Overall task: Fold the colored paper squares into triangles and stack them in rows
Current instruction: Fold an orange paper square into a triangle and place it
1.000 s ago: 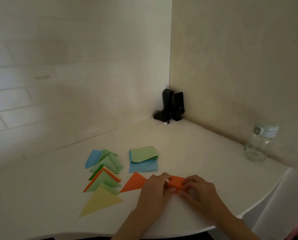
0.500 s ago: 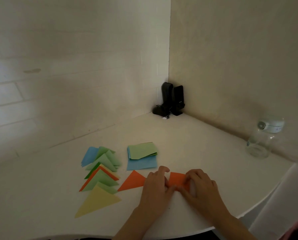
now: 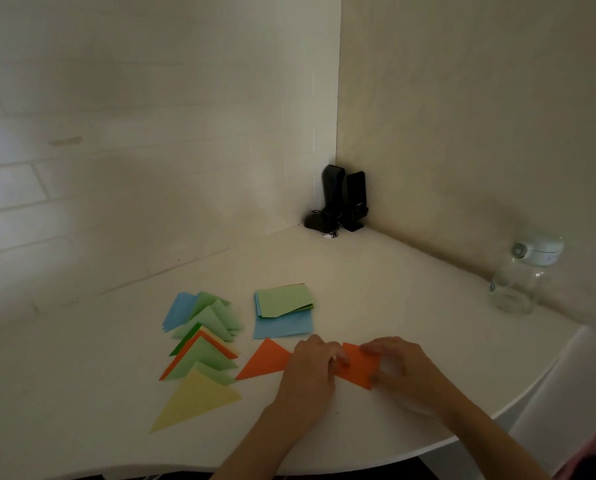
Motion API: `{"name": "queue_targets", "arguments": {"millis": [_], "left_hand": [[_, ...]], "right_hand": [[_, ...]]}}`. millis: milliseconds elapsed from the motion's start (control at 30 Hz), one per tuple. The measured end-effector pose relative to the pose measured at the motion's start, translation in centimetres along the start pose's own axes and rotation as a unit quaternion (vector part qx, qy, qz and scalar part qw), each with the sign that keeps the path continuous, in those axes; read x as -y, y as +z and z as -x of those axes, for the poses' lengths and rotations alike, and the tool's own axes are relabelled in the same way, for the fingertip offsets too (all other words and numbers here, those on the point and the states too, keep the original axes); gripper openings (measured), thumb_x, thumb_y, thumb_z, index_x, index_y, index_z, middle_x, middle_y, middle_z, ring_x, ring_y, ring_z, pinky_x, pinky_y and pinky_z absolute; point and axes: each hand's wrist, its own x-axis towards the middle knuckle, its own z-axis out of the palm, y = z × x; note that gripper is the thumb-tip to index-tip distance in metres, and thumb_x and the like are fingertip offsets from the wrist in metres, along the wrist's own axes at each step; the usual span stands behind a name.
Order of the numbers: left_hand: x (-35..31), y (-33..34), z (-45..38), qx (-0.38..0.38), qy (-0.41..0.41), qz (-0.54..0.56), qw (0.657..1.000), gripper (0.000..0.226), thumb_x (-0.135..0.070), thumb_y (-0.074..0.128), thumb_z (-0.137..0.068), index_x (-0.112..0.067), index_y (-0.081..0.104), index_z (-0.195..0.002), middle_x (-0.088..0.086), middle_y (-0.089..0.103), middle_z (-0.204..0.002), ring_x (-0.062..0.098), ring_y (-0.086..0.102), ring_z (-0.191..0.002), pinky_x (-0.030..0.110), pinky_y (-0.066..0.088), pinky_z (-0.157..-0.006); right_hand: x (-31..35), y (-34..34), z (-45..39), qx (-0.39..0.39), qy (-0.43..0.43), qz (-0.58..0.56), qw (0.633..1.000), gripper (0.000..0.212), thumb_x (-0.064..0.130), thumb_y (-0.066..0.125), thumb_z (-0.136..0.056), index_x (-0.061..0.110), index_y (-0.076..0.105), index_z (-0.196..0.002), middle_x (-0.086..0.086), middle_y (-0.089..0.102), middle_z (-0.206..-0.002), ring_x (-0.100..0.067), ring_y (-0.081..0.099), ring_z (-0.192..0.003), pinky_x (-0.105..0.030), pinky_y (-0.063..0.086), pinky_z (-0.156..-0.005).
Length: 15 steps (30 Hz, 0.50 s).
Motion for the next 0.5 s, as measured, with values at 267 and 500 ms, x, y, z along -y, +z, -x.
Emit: {"name": "queue_targets", "arguments": {"millis": [267,500], "left_hand": [[-2.3,-0.5,1.1,-0.006,0.086,-0.234,0.969,0.059,-0.052,0.021,-0.076,-0.014,0.064,-0.089,0.003,0.059,-0.095,0.023,0.05,-0.089,0.036,0.039,-0.074],[-0.7,0.2,2.0,-0.05,0.097,-0.215,0.971,0.019,-0.052,0.054,-0.078,-0.035,0.061,-0.078,-0.019,0.062,-0.077,0.005,0.052,-0.069,0.024,0.042,-0.061]], "right_hand": [[1.7,-1.1,1.4,0.001,0.043,0.037,0.998,0.033,0.015,0.057,-0.079,0.027,0.067,-0.109,0.011,0.064,-0.106,0.001,0.057,-0.094,0.0,0.034,-0.08],[2.6,-0.1,2.0,-0.077,-0.076,-0.026,0.994,0.012,0.038,0.067,-0.065,0.034,0.067,-0.076,0.012,0.066,-0.077,0.002,0.06,-0.081,-0.004,0.039,-0.066]]}}
